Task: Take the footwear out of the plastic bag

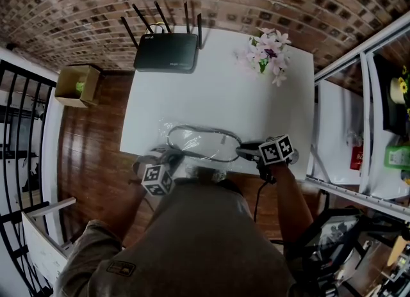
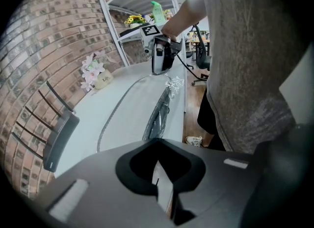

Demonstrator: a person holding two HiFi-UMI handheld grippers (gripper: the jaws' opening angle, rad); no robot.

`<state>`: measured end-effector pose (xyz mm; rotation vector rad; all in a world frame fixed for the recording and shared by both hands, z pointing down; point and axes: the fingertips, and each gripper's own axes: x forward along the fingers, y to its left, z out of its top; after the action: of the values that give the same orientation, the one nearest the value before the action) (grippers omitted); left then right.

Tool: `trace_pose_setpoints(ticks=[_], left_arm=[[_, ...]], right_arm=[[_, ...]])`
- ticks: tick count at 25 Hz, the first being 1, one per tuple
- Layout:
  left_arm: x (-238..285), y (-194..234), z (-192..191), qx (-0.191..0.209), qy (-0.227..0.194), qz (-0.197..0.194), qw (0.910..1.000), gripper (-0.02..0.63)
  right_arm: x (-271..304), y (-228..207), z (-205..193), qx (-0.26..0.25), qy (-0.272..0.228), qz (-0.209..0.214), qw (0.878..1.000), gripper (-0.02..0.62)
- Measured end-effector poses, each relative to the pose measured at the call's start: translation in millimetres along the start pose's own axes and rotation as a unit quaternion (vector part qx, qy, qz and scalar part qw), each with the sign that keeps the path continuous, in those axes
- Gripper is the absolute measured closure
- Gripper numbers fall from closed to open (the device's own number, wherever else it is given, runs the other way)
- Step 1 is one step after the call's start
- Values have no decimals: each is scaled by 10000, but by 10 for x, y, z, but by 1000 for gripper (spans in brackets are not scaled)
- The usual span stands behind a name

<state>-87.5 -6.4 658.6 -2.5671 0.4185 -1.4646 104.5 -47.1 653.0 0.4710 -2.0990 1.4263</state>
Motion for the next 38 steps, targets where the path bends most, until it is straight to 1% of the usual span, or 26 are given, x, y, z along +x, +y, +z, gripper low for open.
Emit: trace_pose_setpoints(ticks=[4,11,17,20,24,25,27,29,31,32,33,34,35,36,38], left_arm=[[-18,6,7,-50,-32,12,10000,604],[-24,11,-1,-45,-34,-8,10000,604],[-39,38,27,-114,-67,21,9999,604],[-42,49,31,-150,-60,51,9999,604],[-57,38,61,-251,-130,31,9996,603],[-66,31,73,-284,-176,20,9994,603],[-88,31,101,-366,-272,14,9990,591],[-107,27,139,-425,-354,12,9985,534],[-123,14,194,-420,-422,18,9982,511],[-127,9,221,-413,-449,25,9981,505],[-128,5,244,-408,-470,34,9981,500],[-124,1,262,-402,-484,41,9980,497],[-114,-3,275,-392,-490,46,9980,494],[-101,-5,284,-376,-488,49,9981,492],[-69,-4,291,-341,-462,49,9983,491]], right_arm=[[-58,-10,-6,7,-48,77,10000,474],[-252,-73,-93,114,-92,57,9999,474],[-469,-255,-171,164,-191,-151,9996,474],[-495,-272,-199,198,-192,-208,9994,472],[-488,-267,-184,51,-201,-353,9992,460],[-487,-255,-170,-56,-195,-392,9990,452],[-481,-213,-141,-368,-134,-474,9981,367],[-477,-149,-113,-801,-36,-605,9949,321],[-472,-65,-88,-1352,93,-806,9875,286],[-465,-19,-76,-1672,167,-930,9814,267],[-454,27,-64,-2027,246,-1070,9731,255],[-440,68,-57,-2416,343,-1227,9620,246],[-422,102,-60,-2829,476,-1397,9477,242],[-401,133,-74,-3250,648,-1562,9305,240],[-345,201,-120,-4024,1027,-1813,8914,220]])
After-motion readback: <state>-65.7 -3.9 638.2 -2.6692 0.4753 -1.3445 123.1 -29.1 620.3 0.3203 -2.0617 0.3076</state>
